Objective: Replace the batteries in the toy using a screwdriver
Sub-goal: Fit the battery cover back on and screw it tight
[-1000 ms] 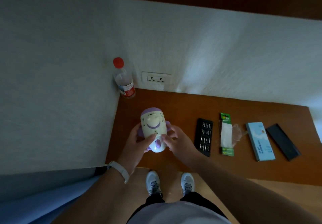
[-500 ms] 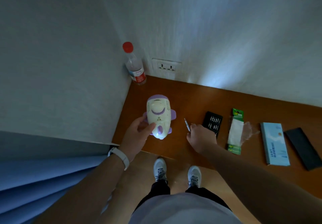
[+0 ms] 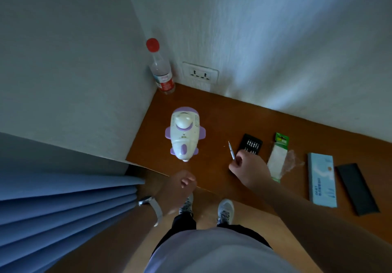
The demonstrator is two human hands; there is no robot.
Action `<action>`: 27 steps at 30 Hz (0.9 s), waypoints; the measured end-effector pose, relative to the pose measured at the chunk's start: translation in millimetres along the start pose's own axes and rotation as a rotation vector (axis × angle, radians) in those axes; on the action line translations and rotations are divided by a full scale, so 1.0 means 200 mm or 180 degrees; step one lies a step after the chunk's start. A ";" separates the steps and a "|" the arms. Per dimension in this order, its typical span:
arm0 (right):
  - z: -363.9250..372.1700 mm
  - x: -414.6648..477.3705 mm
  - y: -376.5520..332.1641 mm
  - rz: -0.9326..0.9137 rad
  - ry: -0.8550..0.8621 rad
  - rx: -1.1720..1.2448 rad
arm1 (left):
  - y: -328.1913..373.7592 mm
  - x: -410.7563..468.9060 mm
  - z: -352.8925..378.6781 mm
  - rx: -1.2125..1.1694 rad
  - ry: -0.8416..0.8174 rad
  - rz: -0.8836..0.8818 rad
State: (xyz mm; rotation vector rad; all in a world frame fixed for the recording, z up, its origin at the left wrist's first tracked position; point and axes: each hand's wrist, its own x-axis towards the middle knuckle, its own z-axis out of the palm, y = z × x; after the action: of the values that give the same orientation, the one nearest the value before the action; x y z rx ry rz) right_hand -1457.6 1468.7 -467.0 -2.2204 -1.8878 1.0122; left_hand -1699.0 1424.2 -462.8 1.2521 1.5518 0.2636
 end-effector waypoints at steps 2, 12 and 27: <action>-0.04 -0.04 0.04 0.0067 0.0007 0.0183 | 0.06 0.06 0.09 0.0172 -0.0062 0.0222; -0.21 -0.21 0.24 0.0102 0.0074 0.0457 | 0.26 0.46 0.31 0.0767 0.0524 0.0414; -0.28 -0.30 0.48 0.0056 -0.0086 0.0448 | 0.37 0.60 0.41 0.1675 0.0902 0.0250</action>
State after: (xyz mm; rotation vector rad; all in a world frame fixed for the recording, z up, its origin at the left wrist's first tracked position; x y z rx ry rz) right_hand -1348.6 1411.2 -438.2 -2.1589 -1.7510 1.1452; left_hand -1574.8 1517.7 -512.3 1.7443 1.8912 0.0827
